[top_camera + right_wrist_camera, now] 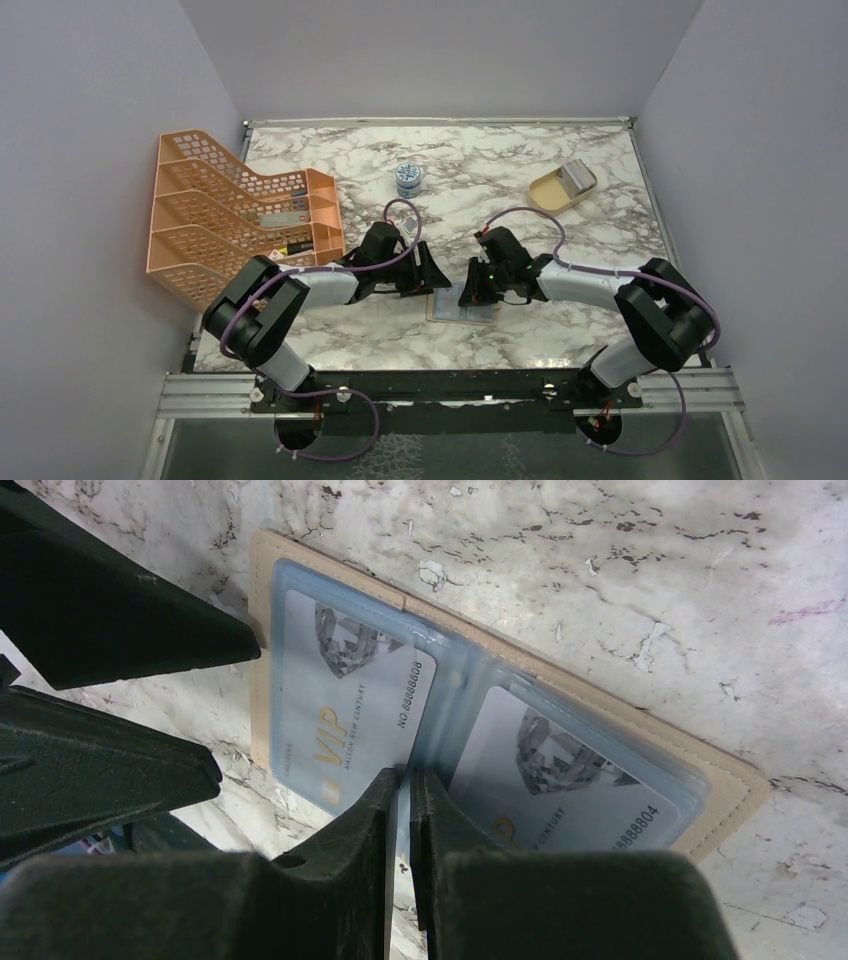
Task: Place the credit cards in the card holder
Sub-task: Turn over the card slot in the card holder.
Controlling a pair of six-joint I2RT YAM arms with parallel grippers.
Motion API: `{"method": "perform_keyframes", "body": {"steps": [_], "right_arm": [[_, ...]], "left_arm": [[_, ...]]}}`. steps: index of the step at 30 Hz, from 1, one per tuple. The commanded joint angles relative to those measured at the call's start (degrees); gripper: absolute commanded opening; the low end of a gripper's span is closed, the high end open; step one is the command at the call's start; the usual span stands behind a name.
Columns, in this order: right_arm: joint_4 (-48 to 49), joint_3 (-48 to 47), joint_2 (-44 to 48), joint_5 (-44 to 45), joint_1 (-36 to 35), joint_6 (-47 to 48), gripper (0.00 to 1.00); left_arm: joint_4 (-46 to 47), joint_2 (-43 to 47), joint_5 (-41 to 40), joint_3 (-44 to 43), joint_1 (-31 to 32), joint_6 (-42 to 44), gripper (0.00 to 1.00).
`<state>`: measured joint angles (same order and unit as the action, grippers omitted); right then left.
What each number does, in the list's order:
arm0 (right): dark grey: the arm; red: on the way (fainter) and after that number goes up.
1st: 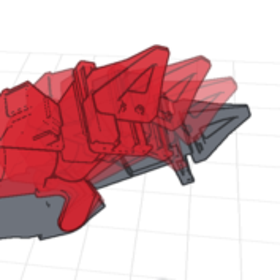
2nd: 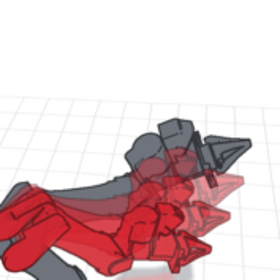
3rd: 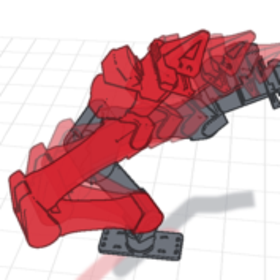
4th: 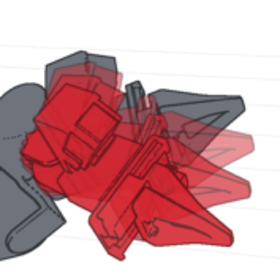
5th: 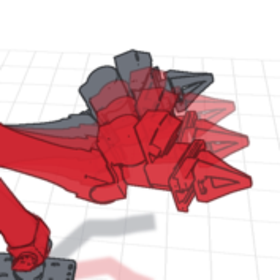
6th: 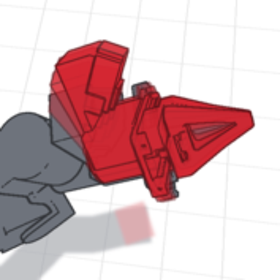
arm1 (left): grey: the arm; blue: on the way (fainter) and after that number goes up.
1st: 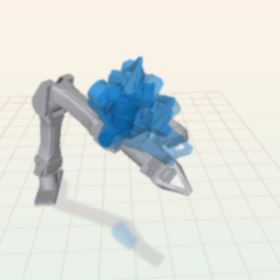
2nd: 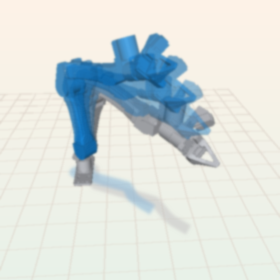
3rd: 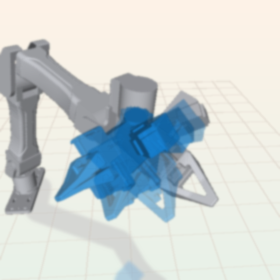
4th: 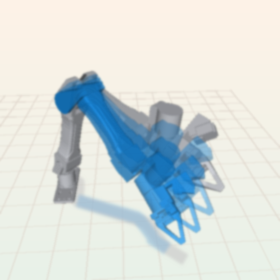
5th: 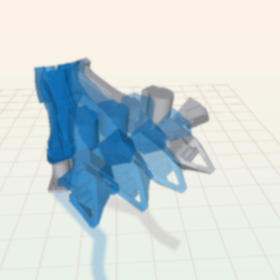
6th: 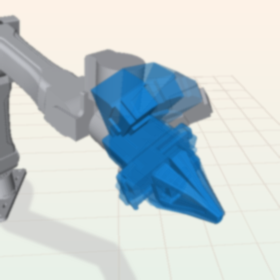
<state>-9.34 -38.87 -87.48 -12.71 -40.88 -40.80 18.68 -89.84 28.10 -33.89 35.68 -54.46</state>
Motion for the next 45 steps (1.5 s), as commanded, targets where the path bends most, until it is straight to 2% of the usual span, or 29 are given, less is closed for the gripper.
{"method": "perform_keyframes", "body": {"steps": [1,15,35,45], "right_arm": [[0.88,1.61,-0.84,2.27,-0.29,0.72,0.1],[1.43,1.97,-1.34,2.17,-0.41,0.46,0.1],[2.14,2.65,-1.18,1.81,-0.43,0.29,0.1],[1.77,2.1,0.66,-0.01,-0.42,0.09,0.12]], "left_arm": [[2.5,-0.66,1.83,0.58,-0.26,-0.12,0.62],[5.46,-3.45,3.11,0.89,0.09,-1.52,0.62],[6.72,1.7,3.46,1.37,2.2,-4.67,0.57],[6.72,2.45,3.49,1.35,2.2,-4.94,0.42]]}}
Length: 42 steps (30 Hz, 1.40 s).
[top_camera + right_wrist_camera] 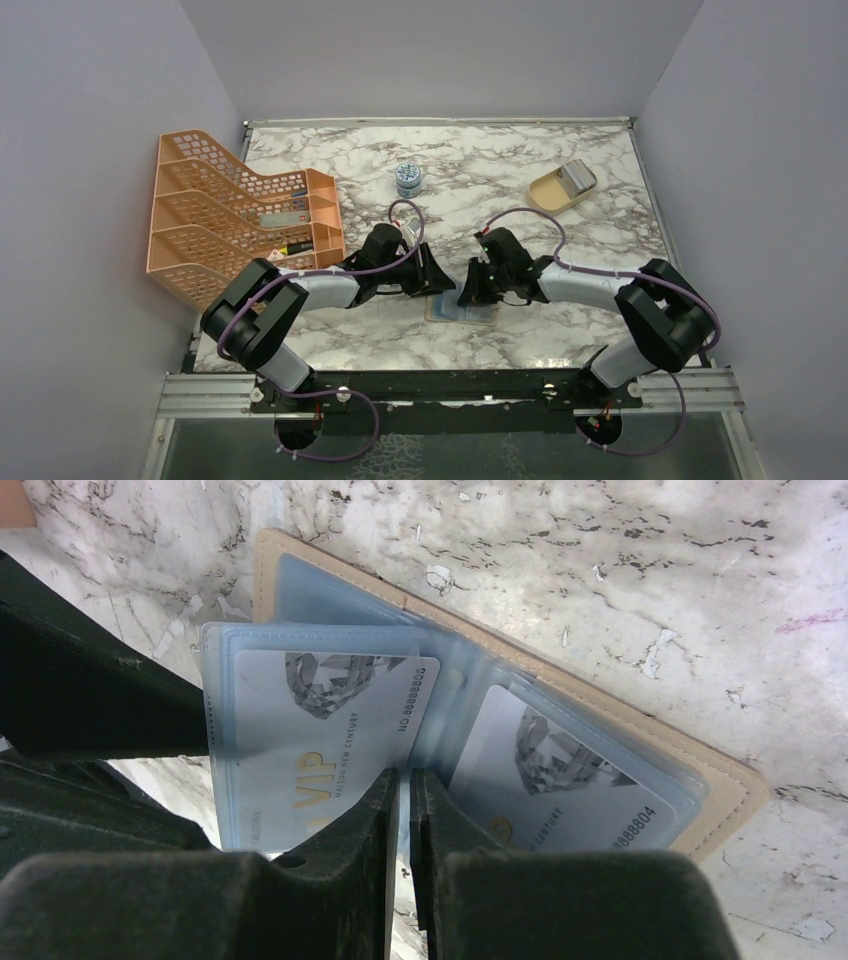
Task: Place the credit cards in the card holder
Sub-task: Turn over the card slot in the card holder.
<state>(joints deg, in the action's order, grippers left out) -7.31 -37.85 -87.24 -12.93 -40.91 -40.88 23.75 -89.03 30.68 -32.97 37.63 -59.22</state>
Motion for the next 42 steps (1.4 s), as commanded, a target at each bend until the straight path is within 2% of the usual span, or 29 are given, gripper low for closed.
{"method": "perform_keyframes", "body": {"steps": [1,4,7,16,21,26,38,42], "right_arm": [[-0.73,0.73,1.09,-0.27,-0.4,0.01,0.15],[-3.4,-0.47,4.03,1.18,-0.4,0.01,0.21],[-7.69,-2.08,7.44,6.45,-0.4,0.33,0.24],[-16.72,-2.73,18.96,19.93,-0.4,0.33,0.25],[-18.11,-3.2,29.13,24.41,-0.39,1.38,0.26],[-17.94,-4.94,35.08,26.51,-0.36,2.81,0.26],[-17.65,-6.76,32.54,23.84,-0.4,4.35,0.27],[-17.27,-7.73,30.36,24.42,-0.4,5.53,0.28]], "left_arm": [[1.7,1.73,0.88,0.41,0.27,-0.19,0.41],[1.65,2.02,0.97,0.26,0.3,-0.25,0.4],[1.65,1.83,1.11,-0.19,0.45,-0.4,0.4],[1.65,0.17,1.08,-2.97,3.4,-0.76,0.44],[1.65,-1.28,0.59,-5.08,5.74,-0.93,0.46],[1.65,-2.87,0.43,-6.82,7.62,-0.6,0.46],[0.94,-1.61,-1.94,-4.31,7.64,1.23,0.46],[-2.33,0.44,-4.04,-4.15,7.6,3.15,0.46]]}}
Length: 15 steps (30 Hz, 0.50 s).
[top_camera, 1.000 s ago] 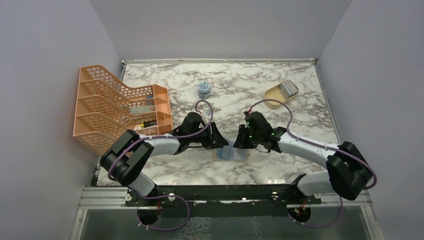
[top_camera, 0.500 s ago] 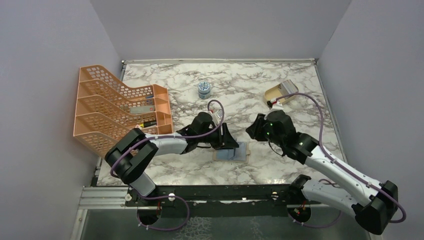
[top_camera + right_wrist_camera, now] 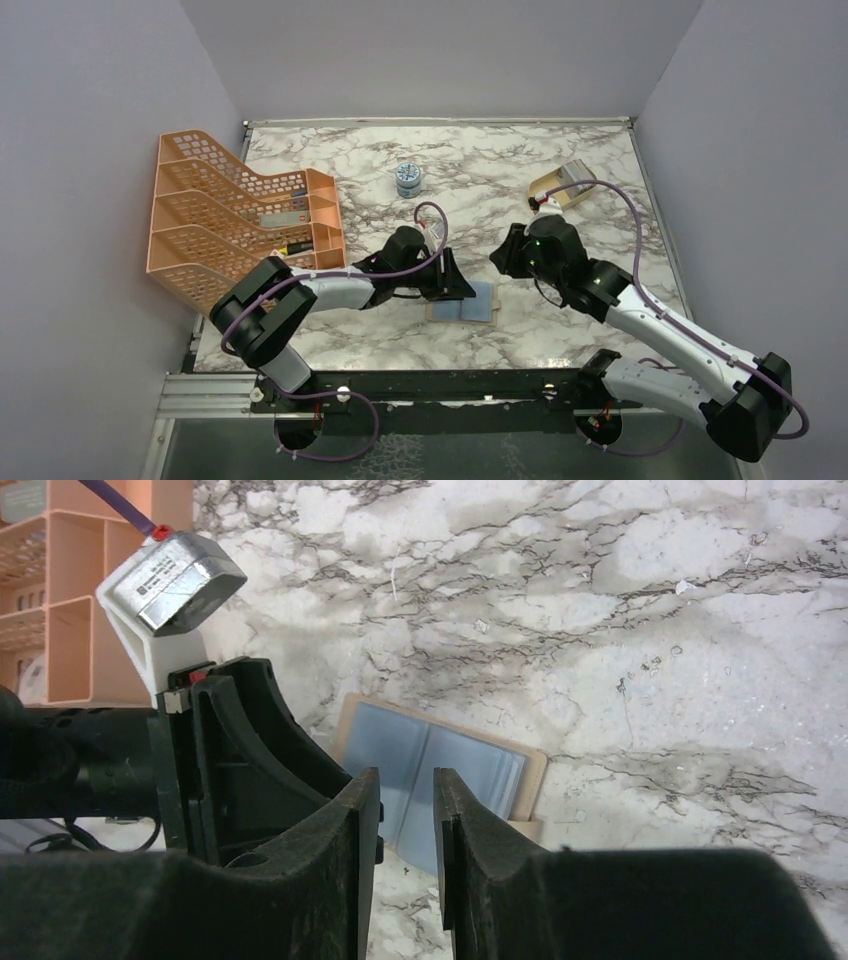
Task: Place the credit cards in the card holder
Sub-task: Turn over the card slot in the card holder, then pick up the credit card from the storage box.
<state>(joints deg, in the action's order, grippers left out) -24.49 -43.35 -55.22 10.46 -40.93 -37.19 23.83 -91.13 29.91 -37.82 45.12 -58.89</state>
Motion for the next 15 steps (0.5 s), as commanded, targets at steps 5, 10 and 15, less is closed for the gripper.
{"method": "perform_keyframes", "body": {"steps": [5,10,15], "right_arm": [[-0.52,-5.08,-6.67,5.1,-0.38,5.18,0.29],[0.77,-9.09,-12.64,6.32,-0.31,8.43,0.3],[0.77,-13.9,-20.93,11.68,1.34,13.2,0.33]], "left_arm": [[-13.64,6.85,-9.15,-1.73,0.12,9.63,0.51],[-24.85,13.05,-16.88,-4.6,0.09,17.0,0.63],[-35.09,18.19,-23.05,-7.68,0.14,23.24,0.87]]}}
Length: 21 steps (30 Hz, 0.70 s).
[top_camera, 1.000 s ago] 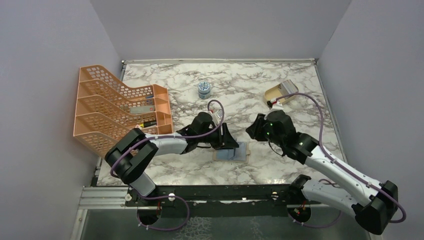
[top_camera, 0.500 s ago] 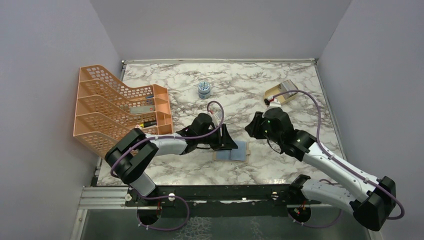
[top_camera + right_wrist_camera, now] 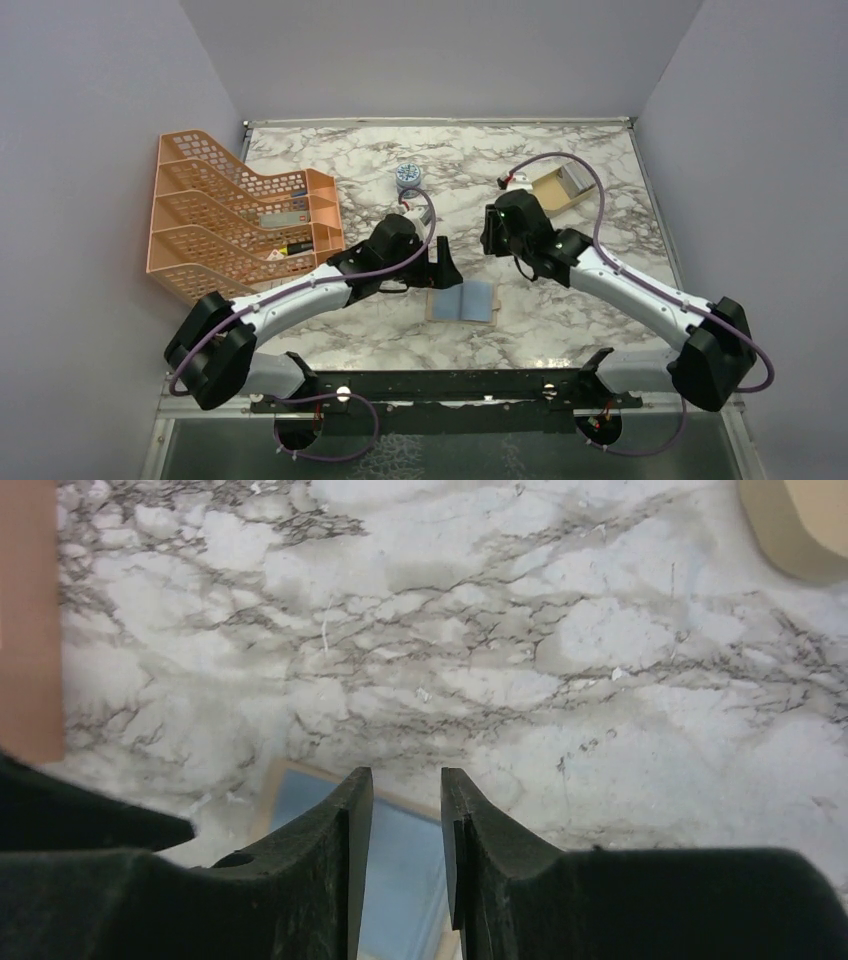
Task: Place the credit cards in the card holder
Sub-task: Pick up the credit card from the storage box.
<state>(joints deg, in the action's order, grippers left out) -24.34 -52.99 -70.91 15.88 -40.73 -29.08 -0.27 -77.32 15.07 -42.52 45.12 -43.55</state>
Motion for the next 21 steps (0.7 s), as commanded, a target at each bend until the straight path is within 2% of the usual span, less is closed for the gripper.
{"method": "perform_keyframes", "body": {"steps": [1,4,7,12,17,21], "right_arm": [[0.41,-5.54,-7.08,8.5,1.82,6.33,0.33],[0.68,-9.13,-12.25,11.06,4.78,10.1,0.36],[1.72,-12.98,-16.61,15.63,7.36,14.6,0.44],[2.58,-20.26,-23.61,20.9,14.75,21.33,0.44],[5.31,-25.74,-30.3,24.1,20.95,28.7,0.44],[5.71,-30.16,-36.57,25.71,24.23,33.31,0.44]], "left_arm": [[-12.37,5.58,-9.17,-3.26,0.14,8.9,0.89],[-17.09,9.22,-11.35,-4.58,0.05,11.74,0.98],[-22.03,11.17,-11.88,-6.98,0.05,13.71,0.99],[-30.16,14.83,-14.29,-11.13,0.03,17.11,0.99],[-31.68,19.48,-16.37,-10.31,-0.06,22.58,0.99],[-31.55,21.54,-18.29,-8.64,-0.04,23.65,0.99]]}}
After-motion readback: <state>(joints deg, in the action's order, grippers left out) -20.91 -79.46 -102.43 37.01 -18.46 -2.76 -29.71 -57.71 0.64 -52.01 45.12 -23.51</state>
